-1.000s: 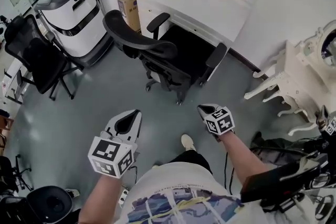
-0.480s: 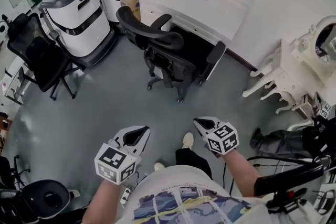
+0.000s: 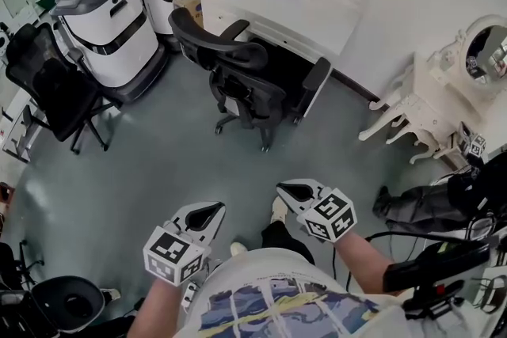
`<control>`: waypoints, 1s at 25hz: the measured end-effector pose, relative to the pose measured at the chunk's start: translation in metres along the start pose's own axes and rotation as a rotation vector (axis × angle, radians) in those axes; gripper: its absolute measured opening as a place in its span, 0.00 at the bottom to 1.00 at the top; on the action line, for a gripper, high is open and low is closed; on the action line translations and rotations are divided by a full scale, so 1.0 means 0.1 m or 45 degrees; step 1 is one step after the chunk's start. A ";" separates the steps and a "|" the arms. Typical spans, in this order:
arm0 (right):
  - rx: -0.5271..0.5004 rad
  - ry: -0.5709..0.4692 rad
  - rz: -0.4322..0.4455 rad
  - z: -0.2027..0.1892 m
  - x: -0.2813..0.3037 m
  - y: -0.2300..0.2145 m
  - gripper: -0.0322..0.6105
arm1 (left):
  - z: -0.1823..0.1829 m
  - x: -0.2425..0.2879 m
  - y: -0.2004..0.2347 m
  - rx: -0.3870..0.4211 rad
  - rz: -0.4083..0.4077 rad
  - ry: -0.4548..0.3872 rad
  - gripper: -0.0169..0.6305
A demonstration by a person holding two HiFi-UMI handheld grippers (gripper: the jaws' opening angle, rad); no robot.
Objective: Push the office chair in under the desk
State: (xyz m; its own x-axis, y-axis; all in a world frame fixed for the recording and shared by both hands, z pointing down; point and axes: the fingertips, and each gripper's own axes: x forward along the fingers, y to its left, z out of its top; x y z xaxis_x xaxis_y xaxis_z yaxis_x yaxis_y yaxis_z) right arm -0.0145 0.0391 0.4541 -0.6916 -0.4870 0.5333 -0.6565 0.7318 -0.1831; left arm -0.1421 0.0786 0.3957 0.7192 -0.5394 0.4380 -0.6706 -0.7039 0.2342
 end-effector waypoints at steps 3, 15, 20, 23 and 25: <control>-0.019 -0.001 0.022 0.01 -0.02 0.09 0.09 | -0.04 -0.04 -0.02 -0.016 0.007 -0.008 0.05; -0.116 -0.003 0.097 0.12 0.04 0.41 0.09 | -0.21 -0.23 -0.01 0.001 0.060 0.012 0.05; -0.148 0.006 0.124 0.12 0.10 0.56 0.09 | -0.27 -0.30 0.00 -0.001 0.061 0.018 0.05; -0.178 0.015 0.133 0.11 0.11 0.60 0.09 | -0.29 -0.29 -0.01 0.000 0.062 0.028 0.05; -0.188 0.018 0.140 0.12 0.11 0.62 0.09 | -0.30 -0.29 -0.02 0.008 0.060 0.038 0.05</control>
State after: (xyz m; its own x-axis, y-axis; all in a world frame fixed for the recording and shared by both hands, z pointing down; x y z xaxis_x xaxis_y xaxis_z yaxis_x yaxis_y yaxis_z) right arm -0.0660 0.0734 0.4388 -0.7521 -0.3942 0.5282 -0.5249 0.8429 -0.1184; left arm -0.1672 0.1093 0.4082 0.6809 -0.5582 0.4741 -0.7024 -0.6809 0.2072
